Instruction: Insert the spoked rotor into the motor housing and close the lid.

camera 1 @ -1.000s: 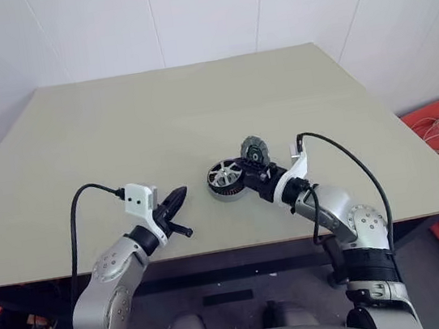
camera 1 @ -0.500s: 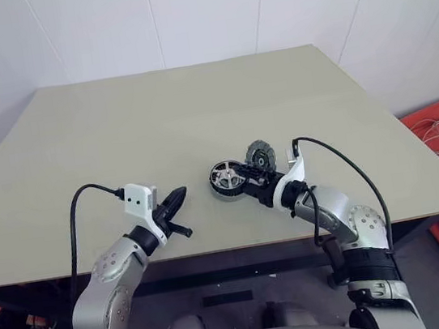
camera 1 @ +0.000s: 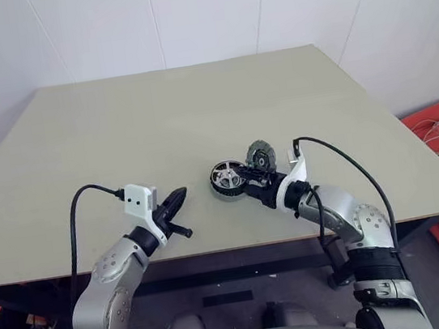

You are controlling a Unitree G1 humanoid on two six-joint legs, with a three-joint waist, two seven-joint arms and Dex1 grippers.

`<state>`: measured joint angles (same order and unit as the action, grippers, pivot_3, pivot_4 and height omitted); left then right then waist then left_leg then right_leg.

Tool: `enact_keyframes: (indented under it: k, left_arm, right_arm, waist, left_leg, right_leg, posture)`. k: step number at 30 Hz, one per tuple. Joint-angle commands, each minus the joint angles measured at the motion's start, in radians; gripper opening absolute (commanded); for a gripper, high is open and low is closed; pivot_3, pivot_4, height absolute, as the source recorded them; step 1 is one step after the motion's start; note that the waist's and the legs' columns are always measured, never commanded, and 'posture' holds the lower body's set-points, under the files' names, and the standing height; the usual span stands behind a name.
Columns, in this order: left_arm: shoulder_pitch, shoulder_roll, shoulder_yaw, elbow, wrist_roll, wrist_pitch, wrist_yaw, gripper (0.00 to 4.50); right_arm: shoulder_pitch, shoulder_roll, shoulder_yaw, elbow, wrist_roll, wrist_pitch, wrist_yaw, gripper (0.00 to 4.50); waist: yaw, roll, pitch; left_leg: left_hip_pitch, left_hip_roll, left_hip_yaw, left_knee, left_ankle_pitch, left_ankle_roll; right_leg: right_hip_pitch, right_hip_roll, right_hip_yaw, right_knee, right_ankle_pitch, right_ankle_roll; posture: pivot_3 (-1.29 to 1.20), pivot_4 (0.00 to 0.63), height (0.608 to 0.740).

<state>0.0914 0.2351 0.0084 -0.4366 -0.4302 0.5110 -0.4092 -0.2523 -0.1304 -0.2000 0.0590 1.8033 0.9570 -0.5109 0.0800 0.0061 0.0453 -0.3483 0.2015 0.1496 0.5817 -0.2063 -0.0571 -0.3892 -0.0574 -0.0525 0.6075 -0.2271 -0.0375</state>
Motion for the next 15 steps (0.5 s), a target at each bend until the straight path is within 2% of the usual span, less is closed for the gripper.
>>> enact_keyframes:
  k: [1, 15]
  left_arm:
    - [-0.006, 0.001, 0.004, -0.023, -0.014, -0.009, -0.001, 0.0]
    - [-0.005, 0.003, 0.001, -0.025, -0.017, -0.007, -0.003, 0.0]
  right_arm:
    - [0.008, -0.016, 0.011, -0.057, 0.051, 0.008, 0.004, 2.95]
    - [0.094, -0.109, 0.024, -0.192, 0.169, -0.002, -0.03, 2.95]
  waist:
    - [0.0, 0.0, 0.0]
    - [0.011, 0.0, 0.0]
  left_leg:
    - [0.0, 0.0, 0.0, 0.0, 0.0, 0.0]
    - [0.0, 0.0, 0.0, 0.0, 0.0, 0.0]
  right_leg:
    - [0.0, 0.0, 0.0, 0.0, 0.0, 0.0]
    - [0.0, 0.0, 0.0, -0.001, 0.0, 0.001]
  posture:
    - [0.0, 0.0, 0.74]
    - [0.0, 0.0, 0.74]
